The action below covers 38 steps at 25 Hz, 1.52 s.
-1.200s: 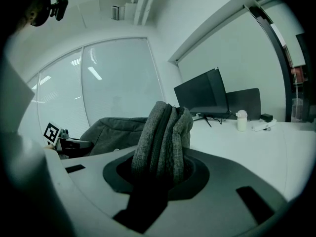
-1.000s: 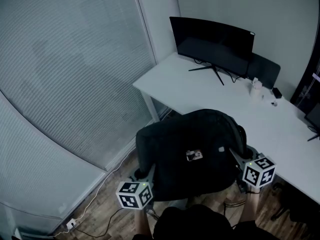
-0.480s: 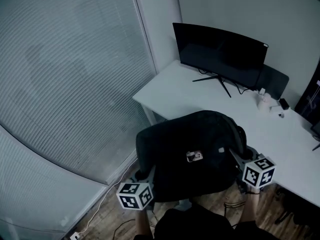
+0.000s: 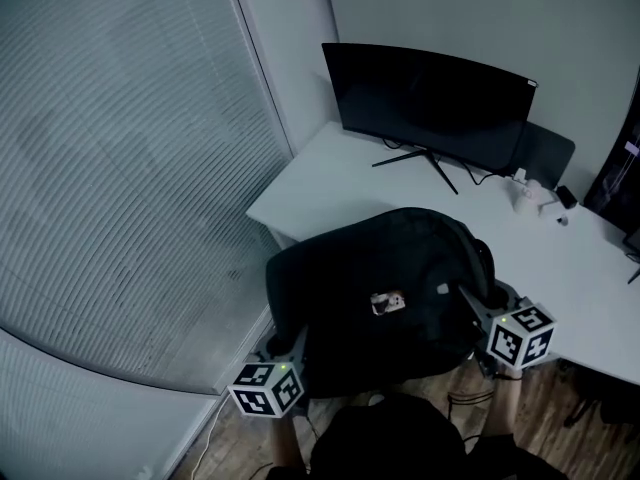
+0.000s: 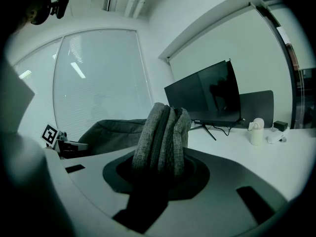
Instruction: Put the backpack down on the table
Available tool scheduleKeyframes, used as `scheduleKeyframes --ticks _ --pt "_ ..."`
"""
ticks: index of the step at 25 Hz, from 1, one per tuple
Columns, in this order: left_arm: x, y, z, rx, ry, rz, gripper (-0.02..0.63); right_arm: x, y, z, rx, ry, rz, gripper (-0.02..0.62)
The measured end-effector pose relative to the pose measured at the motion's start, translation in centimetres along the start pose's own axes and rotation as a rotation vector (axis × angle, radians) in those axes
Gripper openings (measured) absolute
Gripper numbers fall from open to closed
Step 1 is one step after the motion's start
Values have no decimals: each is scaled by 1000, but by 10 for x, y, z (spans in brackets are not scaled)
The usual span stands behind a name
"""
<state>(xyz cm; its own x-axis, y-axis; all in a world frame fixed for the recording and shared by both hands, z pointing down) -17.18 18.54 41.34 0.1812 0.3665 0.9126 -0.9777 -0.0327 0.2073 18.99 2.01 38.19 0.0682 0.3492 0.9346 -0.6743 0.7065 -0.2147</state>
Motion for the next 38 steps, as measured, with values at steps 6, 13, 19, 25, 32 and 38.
scheduleKeyframes --ticks 6,13,19,25,32,38 --pt "0 13 15 12 12 -6 74 1 -2 15 17 11 0 109" --pt "-21 10 28 12 24 -13 74 -22 -16 25 6 21 8 109" --pt "-41 35 61 12 40 19 74 -33 -28 68 2 19 20 109" --pt "-77 51 89 -1 16 19 74 -67 -44 106 -30 -8 21 109" --pt "-102 78 124 -8 21 28 74 -85 -57 154 -42 -8 30 109" --pt "-121 82 141 -19 28 48 74 -98 -70 173 -48 -12 44 109"
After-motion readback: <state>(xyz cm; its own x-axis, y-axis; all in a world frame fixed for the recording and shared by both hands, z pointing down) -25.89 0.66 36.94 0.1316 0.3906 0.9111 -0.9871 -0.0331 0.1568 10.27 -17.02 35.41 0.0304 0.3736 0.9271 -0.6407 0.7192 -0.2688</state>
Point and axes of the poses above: the fingertips, and each gripper's own axes: z forward along the fingers, y to its left, x out of its underside, the point moved 10 cm from there along -z, backward along the fingers, and after that the axes turned 2 degrees about z, right-handed, at the moved point
